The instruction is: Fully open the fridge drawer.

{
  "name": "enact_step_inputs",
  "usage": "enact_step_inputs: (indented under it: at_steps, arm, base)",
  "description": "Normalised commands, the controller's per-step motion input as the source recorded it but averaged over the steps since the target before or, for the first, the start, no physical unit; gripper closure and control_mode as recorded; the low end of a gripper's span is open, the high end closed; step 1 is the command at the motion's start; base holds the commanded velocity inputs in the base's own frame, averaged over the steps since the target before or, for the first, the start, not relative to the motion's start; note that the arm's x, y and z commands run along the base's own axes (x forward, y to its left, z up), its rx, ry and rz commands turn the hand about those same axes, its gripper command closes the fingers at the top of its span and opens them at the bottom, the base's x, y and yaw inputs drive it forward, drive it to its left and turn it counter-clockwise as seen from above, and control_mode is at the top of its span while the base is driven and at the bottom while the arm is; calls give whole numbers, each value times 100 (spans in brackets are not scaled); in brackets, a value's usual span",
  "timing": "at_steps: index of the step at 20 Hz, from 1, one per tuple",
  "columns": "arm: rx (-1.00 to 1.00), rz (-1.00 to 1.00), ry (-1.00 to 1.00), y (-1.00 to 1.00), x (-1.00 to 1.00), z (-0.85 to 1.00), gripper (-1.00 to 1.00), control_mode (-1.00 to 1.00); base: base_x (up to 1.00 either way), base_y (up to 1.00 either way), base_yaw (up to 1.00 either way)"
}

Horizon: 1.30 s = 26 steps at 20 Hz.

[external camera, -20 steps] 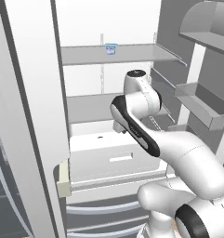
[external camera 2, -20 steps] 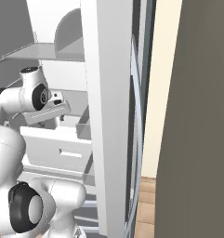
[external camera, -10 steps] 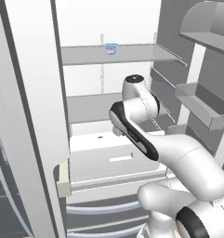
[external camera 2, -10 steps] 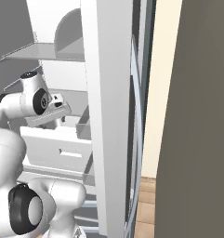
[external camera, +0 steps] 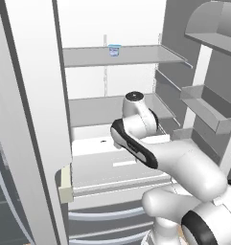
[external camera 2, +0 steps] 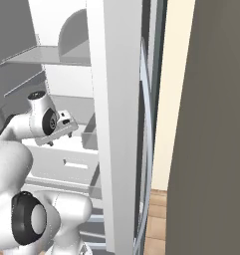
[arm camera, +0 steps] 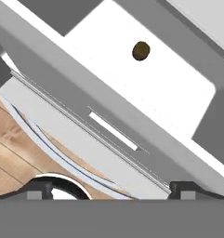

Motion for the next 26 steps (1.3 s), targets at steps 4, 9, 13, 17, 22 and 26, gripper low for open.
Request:
enact_step_inputs:
  at_steps: [4, 9, 13, 17, 22, 26]
  arm:
    - [-1, 8, -9, 0, 39, -26, -100, -100]
    - [-3, 8, 0, 6, 37, -38, -100, -100]
    - [-1, 9, 0, 1, 39, -34, -100, -100]
    - [-1, 9, 0, 0, 25, -34, -100, -100]
    - [-4, 9, 1, 0, 14, -43, -100, -100]
    - [-2, 9, 1, 0, 15, -37, -100, -100]
  base:
    - [0, 0, 0]
    - [0, 0, 0]
    - [0, 0, 0]
    - [0, 0, 0]
    - [0, 0, 0]
    - [0, 0, 0]
